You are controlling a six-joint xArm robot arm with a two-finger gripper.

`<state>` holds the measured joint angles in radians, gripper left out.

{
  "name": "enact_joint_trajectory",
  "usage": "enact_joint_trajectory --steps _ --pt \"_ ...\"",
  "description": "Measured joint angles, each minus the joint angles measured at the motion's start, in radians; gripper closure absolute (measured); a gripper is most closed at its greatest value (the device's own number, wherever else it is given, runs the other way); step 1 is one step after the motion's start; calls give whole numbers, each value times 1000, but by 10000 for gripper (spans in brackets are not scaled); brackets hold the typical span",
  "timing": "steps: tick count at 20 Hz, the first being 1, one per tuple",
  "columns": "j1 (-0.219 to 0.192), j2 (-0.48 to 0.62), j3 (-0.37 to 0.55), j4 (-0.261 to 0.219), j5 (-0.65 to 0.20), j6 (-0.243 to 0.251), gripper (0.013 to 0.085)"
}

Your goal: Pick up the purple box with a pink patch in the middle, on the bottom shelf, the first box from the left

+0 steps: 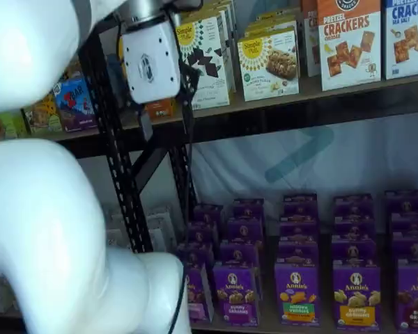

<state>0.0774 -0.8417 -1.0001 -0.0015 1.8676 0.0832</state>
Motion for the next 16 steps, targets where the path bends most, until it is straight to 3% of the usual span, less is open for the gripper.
enact_joint_trajectory --steps 8,16 --pt "7 -39 217 32 -164 14 130" --pt "29 -82 467 41 -397 30 130"
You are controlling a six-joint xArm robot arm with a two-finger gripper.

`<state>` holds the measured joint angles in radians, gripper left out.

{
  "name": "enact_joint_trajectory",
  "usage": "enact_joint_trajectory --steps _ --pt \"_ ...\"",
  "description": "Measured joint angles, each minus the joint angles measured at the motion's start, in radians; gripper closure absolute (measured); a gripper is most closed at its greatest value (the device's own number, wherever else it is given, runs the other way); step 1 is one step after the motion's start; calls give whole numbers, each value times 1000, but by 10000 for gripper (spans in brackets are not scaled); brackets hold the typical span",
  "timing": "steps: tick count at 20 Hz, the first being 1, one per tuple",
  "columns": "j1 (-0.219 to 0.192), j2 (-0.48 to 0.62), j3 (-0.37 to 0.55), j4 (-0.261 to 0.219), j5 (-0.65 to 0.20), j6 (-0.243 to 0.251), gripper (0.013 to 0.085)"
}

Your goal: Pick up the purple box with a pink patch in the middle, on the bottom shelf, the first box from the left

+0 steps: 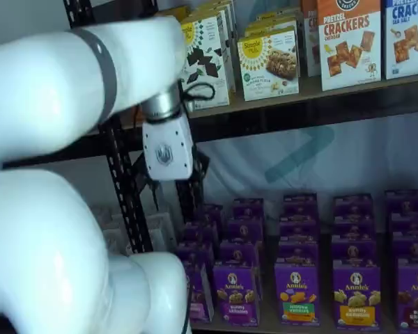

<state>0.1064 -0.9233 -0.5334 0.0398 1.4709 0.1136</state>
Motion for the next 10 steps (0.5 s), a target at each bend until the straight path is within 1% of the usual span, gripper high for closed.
enact_joint_trajectory --steps 3,7,8,10 --pt "9 0 84 -3 -95 7 130" --pt "29 22 178 -20 -225 28 130" --pt "33 33 205 -21 -268 32 130" --pt "39 59 238 -25 -329 39 130"
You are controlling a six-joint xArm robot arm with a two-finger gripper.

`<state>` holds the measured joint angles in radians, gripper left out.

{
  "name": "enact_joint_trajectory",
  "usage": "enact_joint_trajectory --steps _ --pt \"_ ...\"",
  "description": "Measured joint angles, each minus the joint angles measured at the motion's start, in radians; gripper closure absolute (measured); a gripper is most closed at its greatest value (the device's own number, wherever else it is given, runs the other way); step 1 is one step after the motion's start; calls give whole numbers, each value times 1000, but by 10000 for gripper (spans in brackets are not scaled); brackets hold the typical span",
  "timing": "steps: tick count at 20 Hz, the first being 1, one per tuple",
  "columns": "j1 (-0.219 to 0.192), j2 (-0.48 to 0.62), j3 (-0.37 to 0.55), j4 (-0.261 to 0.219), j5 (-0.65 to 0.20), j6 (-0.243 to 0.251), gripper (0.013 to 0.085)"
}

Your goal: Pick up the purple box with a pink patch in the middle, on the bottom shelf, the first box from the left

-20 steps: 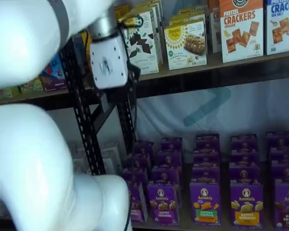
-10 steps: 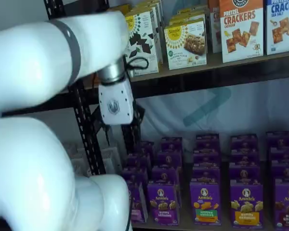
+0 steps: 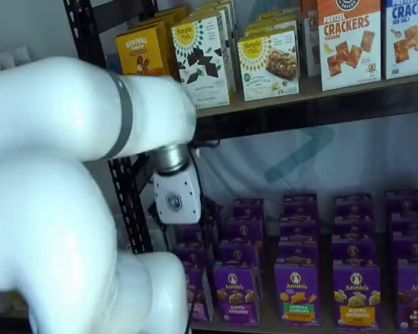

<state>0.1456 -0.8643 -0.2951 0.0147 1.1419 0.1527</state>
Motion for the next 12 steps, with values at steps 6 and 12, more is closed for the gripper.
enact_joint_trajectory --steps 6,12 --pt "18 94 82 -34 -201 36 130" --pt "26 279 119 -67 -423 70 130"
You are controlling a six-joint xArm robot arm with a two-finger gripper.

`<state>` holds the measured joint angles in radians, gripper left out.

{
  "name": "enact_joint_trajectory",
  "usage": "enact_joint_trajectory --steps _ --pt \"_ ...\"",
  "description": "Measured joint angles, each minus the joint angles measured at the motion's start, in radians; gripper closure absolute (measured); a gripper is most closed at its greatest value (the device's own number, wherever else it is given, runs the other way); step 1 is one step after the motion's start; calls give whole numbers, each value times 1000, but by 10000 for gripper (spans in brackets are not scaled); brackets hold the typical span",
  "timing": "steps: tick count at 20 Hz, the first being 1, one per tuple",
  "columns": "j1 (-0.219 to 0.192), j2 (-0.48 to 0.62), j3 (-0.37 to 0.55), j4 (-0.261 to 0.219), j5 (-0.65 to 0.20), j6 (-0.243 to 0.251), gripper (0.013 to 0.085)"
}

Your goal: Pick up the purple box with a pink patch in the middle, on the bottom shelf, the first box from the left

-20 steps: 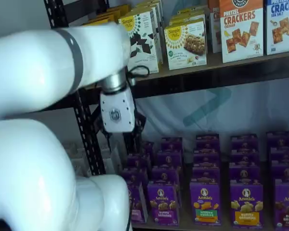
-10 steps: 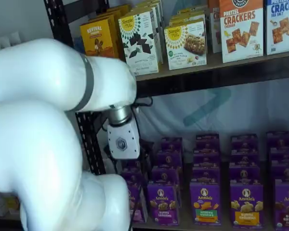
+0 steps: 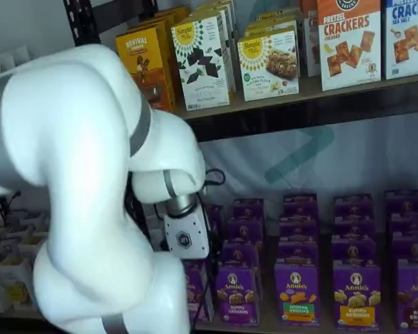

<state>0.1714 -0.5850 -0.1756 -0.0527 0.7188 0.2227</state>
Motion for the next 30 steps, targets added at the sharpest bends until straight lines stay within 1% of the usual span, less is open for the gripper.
enact_joint_trajectory --steps 6,8,12,13,16,20,22,24,25,26,29,30 --pt "1 225 -21 -24 -169 25 130" --pt "1 293 -33 -24 -216 26 130" --pt "5 434 -65 -8 -309 16 130" --pt "5 463 -72 -14 -332 23 130" --pt "12 543 -97 -15 -384 30 130" --pt "20 646 -148 -46 -442 68 130" --pt "30 691 -176 -29 -460 61 130" --pt "46 742 -211 18 -482 31 130" --pt "57 772 -234 57 -493 4 130" --pt "62 793 -252 61 -499 5 130" --pt "68 850 -309 50 -504 22 130" --pt "74 870 -330 71 -507 7 130"
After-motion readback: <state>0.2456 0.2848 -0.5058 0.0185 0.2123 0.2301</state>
